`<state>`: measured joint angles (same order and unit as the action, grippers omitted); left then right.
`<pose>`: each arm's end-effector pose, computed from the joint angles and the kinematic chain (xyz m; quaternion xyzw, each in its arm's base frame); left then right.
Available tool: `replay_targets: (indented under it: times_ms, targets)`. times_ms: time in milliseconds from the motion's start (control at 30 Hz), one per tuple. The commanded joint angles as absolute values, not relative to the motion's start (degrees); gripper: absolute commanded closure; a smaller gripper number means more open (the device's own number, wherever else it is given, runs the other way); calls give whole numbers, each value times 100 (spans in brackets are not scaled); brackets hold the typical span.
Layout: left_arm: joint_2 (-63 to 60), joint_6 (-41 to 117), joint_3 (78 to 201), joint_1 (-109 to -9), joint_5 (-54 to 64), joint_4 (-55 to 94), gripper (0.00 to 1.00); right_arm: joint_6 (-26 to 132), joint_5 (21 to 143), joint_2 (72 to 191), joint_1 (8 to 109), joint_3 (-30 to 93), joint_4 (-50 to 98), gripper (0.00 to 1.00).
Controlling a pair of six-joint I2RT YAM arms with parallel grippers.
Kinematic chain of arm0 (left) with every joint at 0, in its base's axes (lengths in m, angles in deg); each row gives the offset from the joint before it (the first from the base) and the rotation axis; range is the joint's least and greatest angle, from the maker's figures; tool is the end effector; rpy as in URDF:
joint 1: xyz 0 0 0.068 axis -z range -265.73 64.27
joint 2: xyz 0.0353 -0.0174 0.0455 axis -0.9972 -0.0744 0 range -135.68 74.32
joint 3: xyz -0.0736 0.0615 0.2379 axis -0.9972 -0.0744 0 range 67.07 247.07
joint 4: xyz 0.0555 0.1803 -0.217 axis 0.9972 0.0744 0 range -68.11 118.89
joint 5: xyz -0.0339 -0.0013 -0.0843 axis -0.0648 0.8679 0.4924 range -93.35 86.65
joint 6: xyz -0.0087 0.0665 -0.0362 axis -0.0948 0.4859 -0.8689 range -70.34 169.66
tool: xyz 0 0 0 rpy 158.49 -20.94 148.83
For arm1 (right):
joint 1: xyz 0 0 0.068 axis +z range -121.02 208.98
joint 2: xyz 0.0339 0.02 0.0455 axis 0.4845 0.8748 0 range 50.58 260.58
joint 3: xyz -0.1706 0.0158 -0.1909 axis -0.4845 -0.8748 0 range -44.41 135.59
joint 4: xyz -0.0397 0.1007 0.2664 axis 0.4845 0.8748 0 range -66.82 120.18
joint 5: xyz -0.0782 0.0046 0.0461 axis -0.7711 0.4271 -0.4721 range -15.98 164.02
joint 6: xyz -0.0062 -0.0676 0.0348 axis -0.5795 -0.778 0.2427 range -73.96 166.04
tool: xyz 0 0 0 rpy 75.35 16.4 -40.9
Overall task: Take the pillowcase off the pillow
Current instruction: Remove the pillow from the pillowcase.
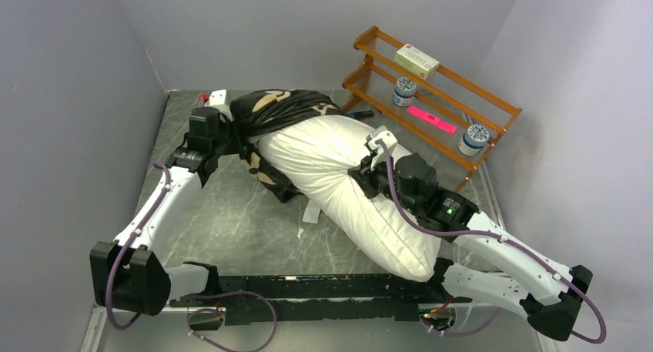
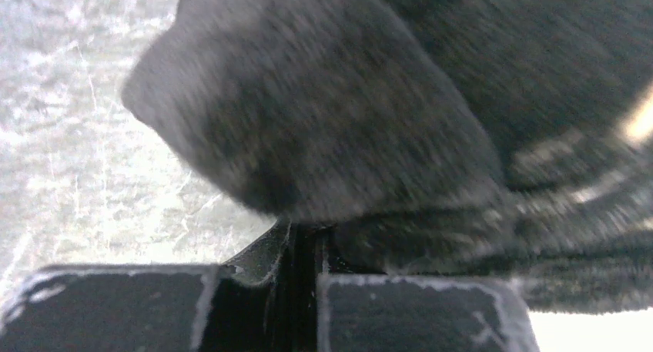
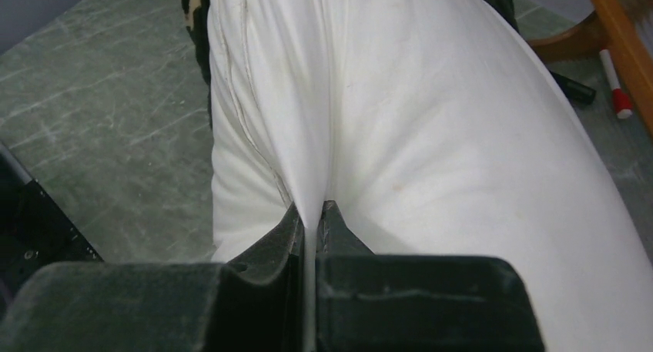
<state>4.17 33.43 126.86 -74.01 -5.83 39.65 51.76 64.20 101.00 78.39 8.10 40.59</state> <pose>0.3307 -0.0658 0.2906 -0.0449 0.8564 -0.1061 0.5033 0.1811 0.1945 0.3375 -0.2466 0.7546 0.2193 0.5672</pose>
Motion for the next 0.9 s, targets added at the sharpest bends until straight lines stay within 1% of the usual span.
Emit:
replay_targets:
  times_ms: [0,167,433,500,600,733,867]
  targets:
    - [51,3281,12388,-8369,-1758,3248,95,4785,5777,9644,7697,795,4709,100]
    - [-41,3258,12820,-8454,-1268,3307,95,4795,5940,9572,7697,768,4643,100]
    - [-257,3155,15073,-8455,-509,3516,95,4721,5704,9578,7696,1007,4591,100]
    - [-284,3311,15487,-8450,-532,3597,95,4698,5584,9470,7697,965,4607,100]
    - [-233,3404,15251,-8488,-1158,3627,95,4680,5456,9261,7697,881,4669,100]
    - [-304,3190,14360,-8564,-1381,3456,95,4648,5534,9071,7695,786,4747,100]
    - [-807,3109,13621,-8723,-1341,3397,95,4456,6051,9020,7696,692,4755,100]
